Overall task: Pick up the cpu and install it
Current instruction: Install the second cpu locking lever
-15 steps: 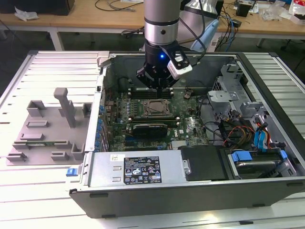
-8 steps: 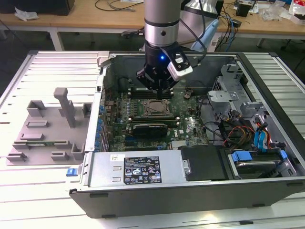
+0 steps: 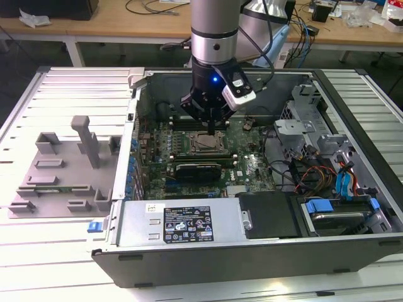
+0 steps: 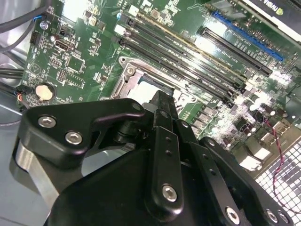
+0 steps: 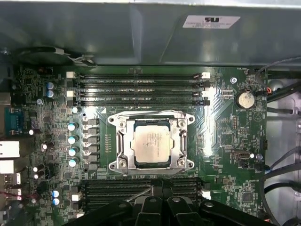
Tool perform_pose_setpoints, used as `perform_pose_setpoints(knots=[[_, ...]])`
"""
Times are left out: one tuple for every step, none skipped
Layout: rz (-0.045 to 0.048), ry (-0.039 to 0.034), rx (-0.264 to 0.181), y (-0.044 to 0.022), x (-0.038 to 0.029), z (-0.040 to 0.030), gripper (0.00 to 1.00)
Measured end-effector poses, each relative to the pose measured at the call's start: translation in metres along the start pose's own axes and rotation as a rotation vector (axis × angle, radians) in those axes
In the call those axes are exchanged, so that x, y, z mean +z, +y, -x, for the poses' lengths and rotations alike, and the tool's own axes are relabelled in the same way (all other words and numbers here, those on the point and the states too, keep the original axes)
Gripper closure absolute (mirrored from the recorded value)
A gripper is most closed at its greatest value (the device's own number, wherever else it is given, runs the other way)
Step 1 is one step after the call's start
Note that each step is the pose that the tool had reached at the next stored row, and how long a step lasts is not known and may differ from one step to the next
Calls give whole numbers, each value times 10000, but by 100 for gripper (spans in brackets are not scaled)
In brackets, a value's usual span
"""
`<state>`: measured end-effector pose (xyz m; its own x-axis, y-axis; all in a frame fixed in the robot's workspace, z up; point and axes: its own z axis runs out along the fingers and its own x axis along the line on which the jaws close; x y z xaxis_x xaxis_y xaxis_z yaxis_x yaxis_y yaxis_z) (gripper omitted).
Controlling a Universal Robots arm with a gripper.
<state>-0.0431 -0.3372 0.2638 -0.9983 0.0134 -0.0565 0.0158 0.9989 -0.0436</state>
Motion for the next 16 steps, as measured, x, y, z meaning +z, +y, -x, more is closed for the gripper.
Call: perform_pose_setpoints(knots=[[0,0,0,-8,0,0,89],[0,0,0,-16,1,0,89],[0,0,0,-29,1,0,89],[0,0,1,-37,2,0,89],[0,0,1,-46,2,1,89],[0,0,0,-57,3,1,89],[-1,1,1,-75,3,1,89],[0,0,0,-86,4,1,89],[1,0,1,-112,6,0,89],[0,0,1,-133,6,-2,89],[0,0,1,-151,7,-5,89],[0,-3,0,-184,12,-10,89],[1,-6,-6,-196,17,-18,89],[5,-13,-62,-198,31,-29,89],[8,-18,-133,-200,48,-41,89],[11,-20,-205,-200,78,-69,89]])
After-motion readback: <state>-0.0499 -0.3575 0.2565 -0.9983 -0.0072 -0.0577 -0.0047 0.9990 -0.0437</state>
